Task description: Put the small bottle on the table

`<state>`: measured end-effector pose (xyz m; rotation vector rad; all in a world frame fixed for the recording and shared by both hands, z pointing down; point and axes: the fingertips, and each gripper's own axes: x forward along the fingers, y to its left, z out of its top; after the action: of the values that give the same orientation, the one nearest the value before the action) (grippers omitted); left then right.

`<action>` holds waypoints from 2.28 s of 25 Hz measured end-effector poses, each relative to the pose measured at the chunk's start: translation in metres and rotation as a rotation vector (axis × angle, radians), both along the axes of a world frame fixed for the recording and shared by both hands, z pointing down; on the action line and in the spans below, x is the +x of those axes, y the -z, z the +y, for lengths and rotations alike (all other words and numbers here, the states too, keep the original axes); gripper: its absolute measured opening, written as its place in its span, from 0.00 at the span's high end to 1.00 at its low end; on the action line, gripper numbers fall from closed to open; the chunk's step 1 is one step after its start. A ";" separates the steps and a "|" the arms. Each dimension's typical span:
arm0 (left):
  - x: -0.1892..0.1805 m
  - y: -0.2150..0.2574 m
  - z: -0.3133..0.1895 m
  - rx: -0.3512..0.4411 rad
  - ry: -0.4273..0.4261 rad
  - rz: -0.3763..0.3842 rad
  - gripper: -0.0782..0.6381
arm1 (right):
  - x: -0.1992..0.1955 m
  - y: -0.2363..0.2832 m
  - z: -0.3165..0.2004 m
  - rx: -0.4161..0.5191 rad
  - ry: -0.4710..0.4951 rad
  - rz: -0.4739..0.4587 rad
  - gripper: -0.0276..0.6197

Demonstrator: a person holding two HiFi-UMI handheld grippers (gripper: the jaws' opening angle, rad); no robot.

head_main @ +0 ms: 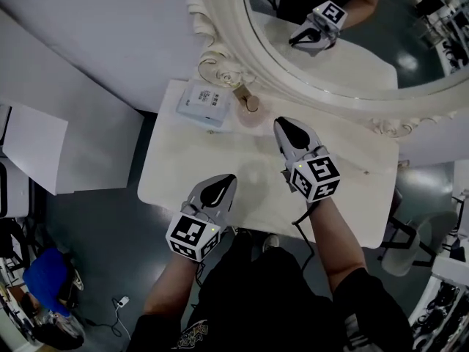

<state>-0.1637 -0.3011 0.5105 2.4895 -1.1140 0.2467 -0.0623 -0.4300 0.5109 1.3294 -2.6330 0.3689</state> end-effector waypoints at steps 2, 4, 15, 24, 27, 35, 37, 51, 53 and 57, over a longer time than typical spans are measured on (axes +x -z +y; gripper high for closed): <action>0.010 0.008 0.009 0.012 0.007 0.000 0.89 | 0.017 0.008 0.018 -0.018 -0.013 0.002 0.91; 0.024 0.016 0.022 0.024 0.010 0.001 0.89 | 0.035 0.015 0.039 -0.035 -0.021 -0.001 0.91; 0.113 0.043 0.113 0.037 -0.020 -0.008 0.89 | 0.119 0.041 0.163 -0.074 -0.032 -0.053 0.91; 0.162 0.041 0.175 0.016 -0.032 -0.016 0.89 | 0.159 0.041 0.242 -0.094 0.004 -0.055 0.91; 0.172 0.037 0.190 0.001 -0.033 -0.029 0.89 | 0.168 0.030 0.261 -0.129 0.021 -0.062 0.91; 0.171 0.031 0.212 -0.010 -0.015 -0.052 0.89 | 0.163 0.009 0.291 -0.181 0.054 -0.075 0.91; 0.164 0.031 0.215 -0.011 -0.007 -0.052 0.89 | 0.154 0.008 0.296 -0.187 0.069 -0.075 0.91; 0.089 0.033 0.226 -0.008 -0.052 -0.015 0.89 | 0.081 0.014 0.326 -0.184 0.017 -0.044 0.91; 0.081 0.035 0.229 -0.004 -0.075 -0.010 0.89 | 0.074 0.017 0.332 -0.184 -0.007 -0.046 0.91; 0.064 0.037 0.235 0.004 -0.111 -0.001 0.89 | 0.054 0.021 0.348 -0.184 -0.034 -0.048 0.91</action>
<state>-0.0994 -0.0660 0.4735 2.5580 -0.9781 0.2773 -0.0085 -0.0822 0.4904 1.3231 -2.5443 0.6389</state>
